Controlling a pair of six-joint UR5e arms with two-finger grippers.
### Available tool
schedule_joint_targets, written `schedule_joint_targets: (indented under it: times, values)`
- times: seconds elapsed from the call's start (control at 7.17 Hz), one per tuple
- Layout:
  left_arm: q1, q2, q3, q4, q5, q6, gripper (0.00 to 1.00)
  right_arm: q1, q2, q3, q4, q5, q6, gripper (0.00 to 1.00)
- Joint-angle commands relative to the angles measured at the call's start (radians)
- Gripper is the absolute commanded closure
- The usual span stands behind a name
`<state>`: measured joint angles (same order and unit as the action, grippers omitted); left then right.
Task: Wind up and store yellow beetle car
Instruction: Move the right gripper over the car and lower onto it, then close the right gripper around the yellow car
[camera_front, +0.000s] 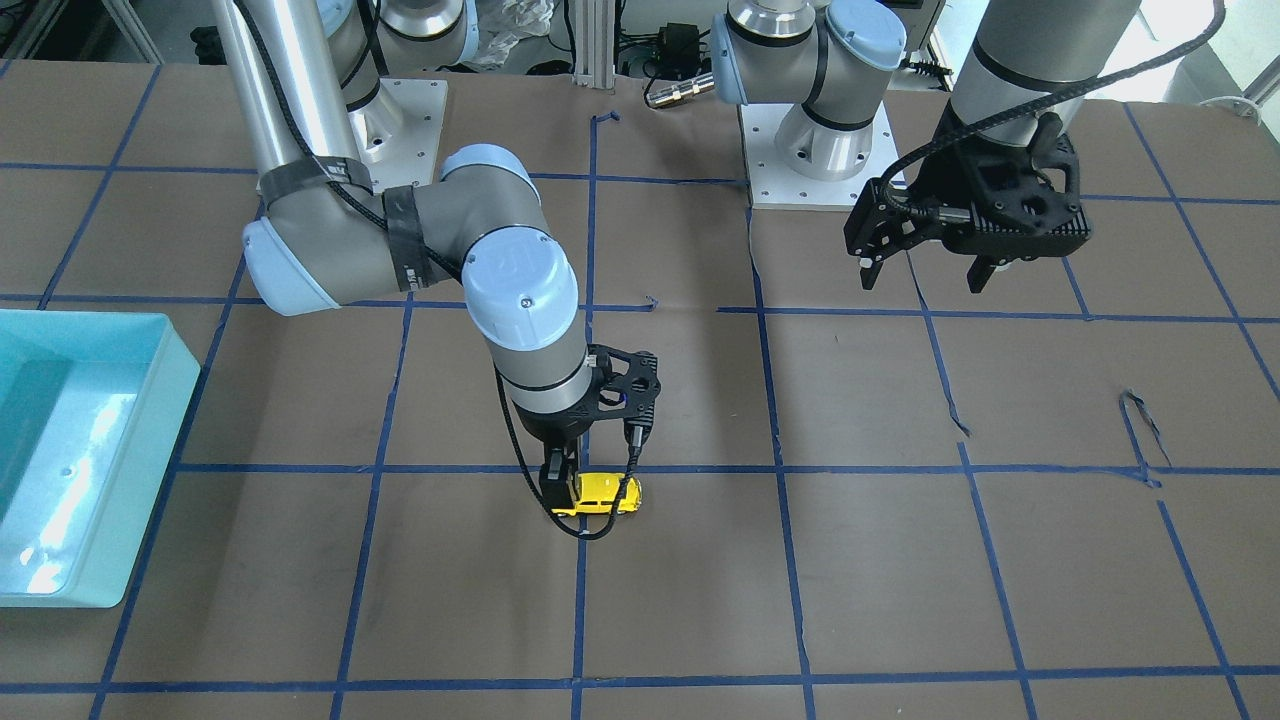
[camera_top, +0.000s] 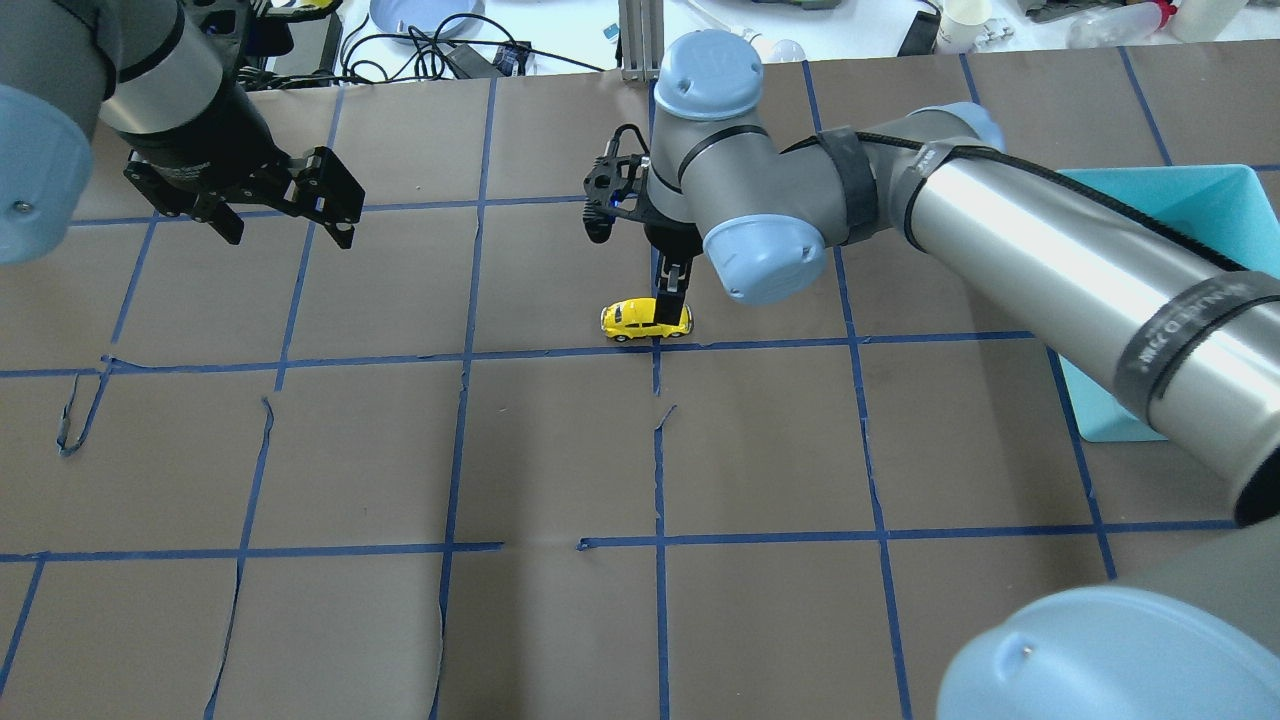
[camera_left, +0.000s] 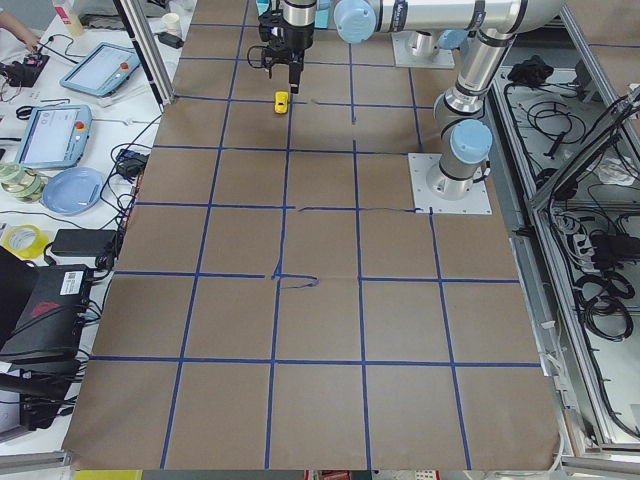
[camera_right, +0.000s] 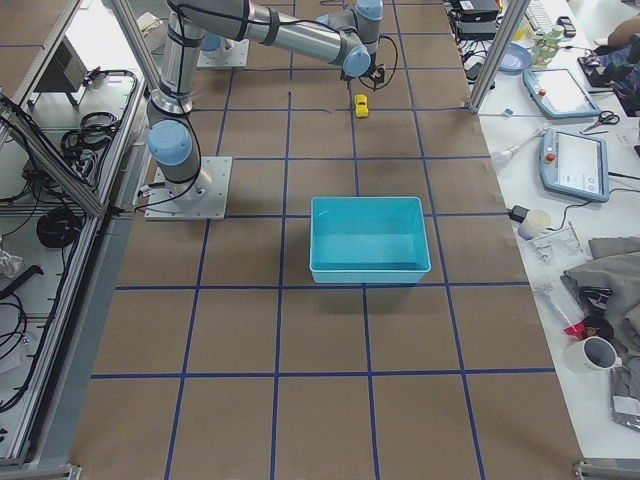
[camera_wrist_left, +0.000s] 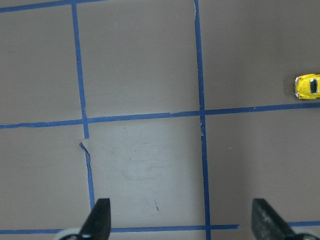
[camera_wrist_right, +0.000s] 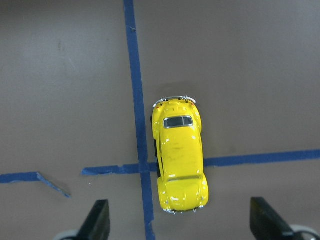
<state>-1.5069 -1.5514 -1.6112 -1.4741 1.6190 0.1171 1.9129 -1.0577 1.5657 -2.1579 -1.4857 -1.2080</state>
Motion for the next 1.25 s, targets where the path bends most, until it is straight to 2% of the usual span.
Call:
schedule_joint_targets:
  times: [0.0,0.42,0.56,0.7,0.84,0.98,1.12]
  values:
    - [-0.001,-0.001,-0.006,0.0,-0.002,-0.001,0.0,0.038,0.076,-0.03,-0.042,-0.042,-0.084,0.0]
    - [-0.003,0.001,-0.001,-0.002,-0.001,-0.001,0.0,0.043,0.11,-0.029,-0.043,-0.06,-0.081,0.03]
    - [-0.003,0.001,-0.001,-0.002,-0.001,-0.001,0.0,0.043,0.116,-0.027,-0.043,-0.062,-0.079,0.15]
    - [-0.003,0.001,-0.001,-0.002,-0.001,-0.001,0.0,0.043,0.123,-0.029,-0.043,-0.062,-0.081,0.18]
    - [-0.003,0.002,-0.001,-0.002,-0.004,-0.001,0.0,0.043,0.123,-0.029,-0.045,-0.062,-0.081,0.38]
    - [-0.006,0.004,0.0,-0.002,-0.004,-0.001,0.0,0.041,0.119,-0.03,-0.045,-0.064,-0.084,0.7]
    - [-0.004,0.005,0.002,-0.003,-0.001,0.001,0.0,0.041,0.119,-0.03,-0.045,-0.082,-0.082,0.91]
